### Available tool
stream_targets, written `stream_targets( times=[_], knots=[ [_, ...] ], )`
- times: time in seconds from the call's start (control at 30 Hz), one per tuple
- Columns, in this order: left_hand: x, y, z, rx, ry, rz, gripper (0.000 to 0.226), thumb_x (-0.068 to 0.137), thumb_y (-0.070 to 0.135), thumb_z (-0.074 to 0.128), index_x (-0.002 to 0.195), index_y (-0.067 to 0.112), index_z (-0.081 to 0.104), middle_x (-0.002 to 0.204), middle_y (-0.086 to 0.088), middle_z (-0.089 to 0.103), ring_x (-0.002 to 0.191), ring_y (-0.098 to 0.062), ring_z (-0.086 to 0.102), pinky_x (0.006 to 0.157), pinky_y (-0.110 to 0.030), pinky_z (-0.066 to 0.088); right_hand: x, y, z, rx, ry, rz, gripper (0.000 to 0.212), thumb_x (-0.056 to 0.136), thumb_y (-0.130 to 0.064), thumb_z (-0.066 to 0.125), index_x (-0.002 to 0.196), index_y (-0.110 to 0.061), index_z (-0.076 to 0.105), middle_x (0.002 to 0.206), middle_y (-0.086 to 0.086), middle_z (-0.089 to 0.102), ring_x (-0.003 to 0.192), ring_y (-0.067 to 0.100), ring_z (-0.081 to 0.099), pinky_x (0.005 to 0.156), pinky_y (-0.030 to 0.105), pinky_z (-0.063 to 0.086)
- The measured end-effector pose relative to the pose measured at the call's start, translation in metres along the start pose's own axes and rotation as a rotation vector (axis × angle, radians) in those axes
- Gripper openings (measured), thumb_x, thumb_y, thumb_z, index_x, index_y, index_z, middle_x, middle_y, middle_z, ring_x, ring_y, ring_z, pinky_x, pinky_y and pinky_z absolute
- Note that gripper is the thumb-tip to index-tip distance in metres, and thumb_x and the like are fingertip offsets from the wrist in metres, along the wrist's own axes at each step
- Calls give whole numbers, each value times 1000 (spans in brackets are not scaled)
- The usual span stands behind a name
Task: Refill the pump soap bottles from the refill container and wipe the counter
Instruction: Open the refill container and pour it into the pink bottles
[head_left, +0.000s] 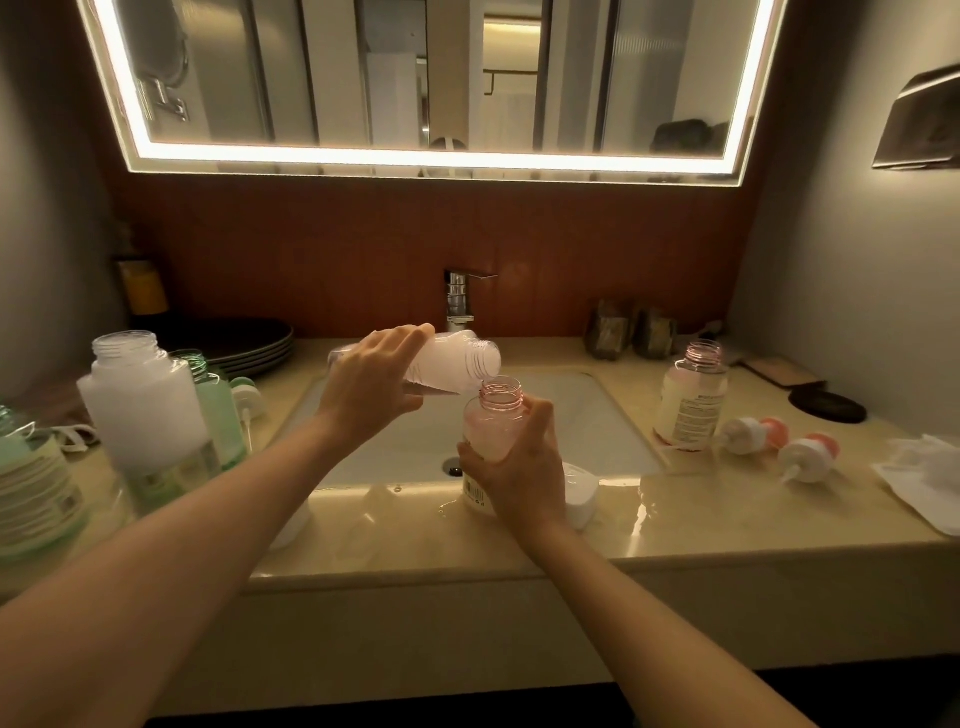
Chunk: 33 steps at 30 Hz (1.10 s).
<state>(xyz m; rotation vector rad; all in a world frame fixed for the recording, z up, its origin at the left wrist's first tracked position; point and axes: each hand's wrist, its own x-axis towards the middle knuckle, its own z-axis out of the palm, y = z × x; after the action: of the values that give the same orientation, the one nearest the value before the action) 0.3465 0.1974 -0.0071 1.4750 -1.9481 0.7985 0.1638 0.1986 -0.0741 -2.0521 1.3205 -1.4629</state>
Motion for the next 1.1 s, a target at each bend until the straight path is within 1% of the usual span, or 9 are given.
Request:
stream_targets(
  times=[0.13,0.3,0.57,0.73,0.83,0.93,1.0,1.1],
  knots=[
    [1,1,0,10,29,34,83,48,18,90,118,10,46,108,-13,65,89,-33,65,63,-48,55,0,0,0,-6,2,1,75,70,-42,75,113,-34,13,127,5,45,107,17,51,82,26,48],
    [5,2,-2,26,47,80,84,45,16,91,117,8,47,107,-14,65,90,-34,66,66,-50,54,0,0,0,-20,3,10,76,70,-43,75,113,-34,12,128,5,45,108,17,51,87,32,51],
    [8,2,-6,30,64,98,84,44,14,92,117,7,50,107,-15,65,91,-35,65,68,-54,53,0,0,0,-13,-6,3,75,71,-42,75,113,-35,13,128,4,45,108,16,50,86,28,48],
    [10,3,-8,46,77,125,85,40,12,93,114,6,52,105,-15,66,89,-35,66,70,-54,52,0,0,-1,-11,-6,1,74,71,-42,75,112,-34,14,127,5,45,108,19,51,86,32,51],
    [10,2,-7,46,71,125,86,41,11,92,115,8,50,106,-15,66,90,-35,66,69,-54,52,-1,0,-1,-12,-2,-2,74,71,-42,75,112,-33,14,127,5,46,107,19,51,86,33,52],
    [11,1,-7,41,66,133,87,42,11,92,116,10,47,107,-15,65,92,-36,65,71,-54,52,-1,0,0,-12,-4,1,75,70,-42,75,112,-33,14,127,5,46,107,18,51,85,30,51],
    [13,0,-8,47,66,139,86,43,11,92,116,10,47,108,-15,65,93,-36,65,71,-54,52,0,1,0,-9,-8,5,76,70,-42,75,115,-31,14,127,5,45,108,18,50,84,28,48],
    [13,0,-7,46,49,144,86,45,12,91,117,11,45,109,-15,65,94,-35,65,73,-54,52,-1,2,0,-23,-15,7,77,71,-43,74,122,-22,19,127,4,44,109,18,50,85,27,48]
  ],
)
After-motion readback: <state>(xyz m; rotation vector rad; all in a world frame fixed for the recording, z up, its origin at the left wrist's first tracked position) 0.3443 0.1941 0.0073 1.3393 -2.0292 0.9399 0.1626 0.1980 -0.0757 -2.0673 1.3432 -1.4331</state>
